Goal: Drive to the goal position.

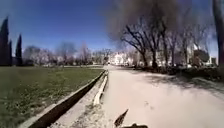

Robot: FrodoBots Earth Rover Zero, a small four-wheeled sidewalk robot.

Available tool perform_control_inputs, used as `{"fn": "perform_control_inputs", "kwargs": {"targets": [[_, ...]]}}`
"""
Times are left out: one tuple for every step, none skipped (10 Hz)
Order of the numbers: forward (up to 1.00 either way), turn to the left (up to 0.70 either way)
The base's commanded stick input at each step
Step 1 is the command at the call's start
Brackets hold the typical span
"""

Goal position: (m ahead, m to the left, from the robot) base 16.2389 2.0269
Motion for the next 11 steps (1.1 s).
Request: {"fn": "perform_control_inputs", "kwargs": {"targets": [[0.95,-0.31],[0.95,-0.18],[0.95,-0.05],[0.95,0.00],[0.95,0.00],[0.95,0.00],[0.95,0.00],[0.95,0.00],[0.95,0.00],[0.95,0.00],[0.95,0.00]]}}
